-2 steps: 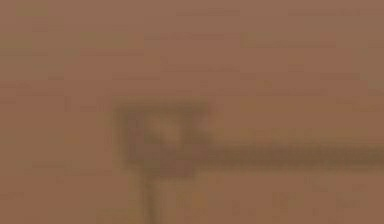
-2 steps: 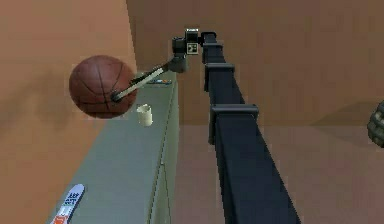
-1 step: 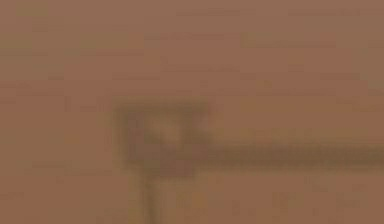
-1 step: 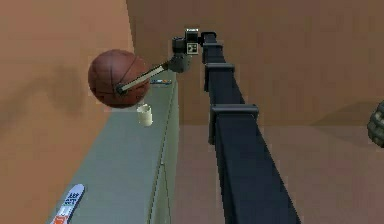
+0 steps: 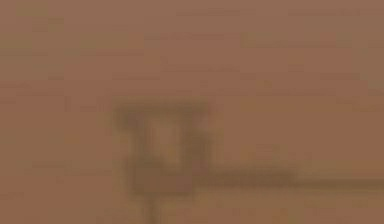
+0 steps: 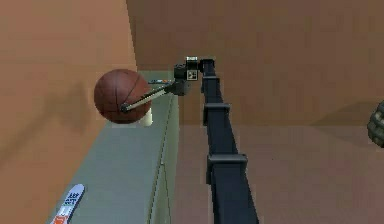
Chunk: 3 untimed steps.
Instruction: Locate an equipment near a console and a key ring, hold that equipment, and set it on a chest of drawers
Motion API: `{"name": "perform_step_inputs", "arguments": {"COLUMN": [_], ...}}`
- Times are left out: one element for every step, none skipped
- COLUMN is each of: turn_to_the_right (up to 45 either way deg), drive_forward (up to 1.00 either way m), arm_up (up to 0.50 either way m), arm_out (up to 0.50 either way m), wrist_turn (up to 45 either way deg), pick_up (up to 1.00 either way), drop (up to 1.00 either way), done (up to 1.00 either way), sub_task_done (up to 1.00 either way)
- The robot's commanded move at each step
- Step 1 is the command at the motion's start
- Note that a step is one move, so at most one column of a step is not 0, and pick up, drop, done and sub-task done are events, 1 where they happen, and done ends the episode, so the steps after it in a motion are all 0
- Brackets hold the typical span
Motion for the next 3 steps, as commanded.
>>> {"name": "perform_step_inputs", "arguments": {"turn_to_the_right": [0.0, 0.0, 0.0], "drive_forward": [0.00, 0.00, 0.00], "arm_up": [-0.32, 0.00, 0.08], "arm_out": [0.00, 0.00, 0.00], "wrist_turn": [0.0, 0.0, 0.0], "pick_up": [0.00, 0.00, 0.00], "drop": [0.00, 1.00, 0.00], "done": [0.00, 0.00, 0.00], "sub_task_done": [0.00, 0.00, 0.00]}}
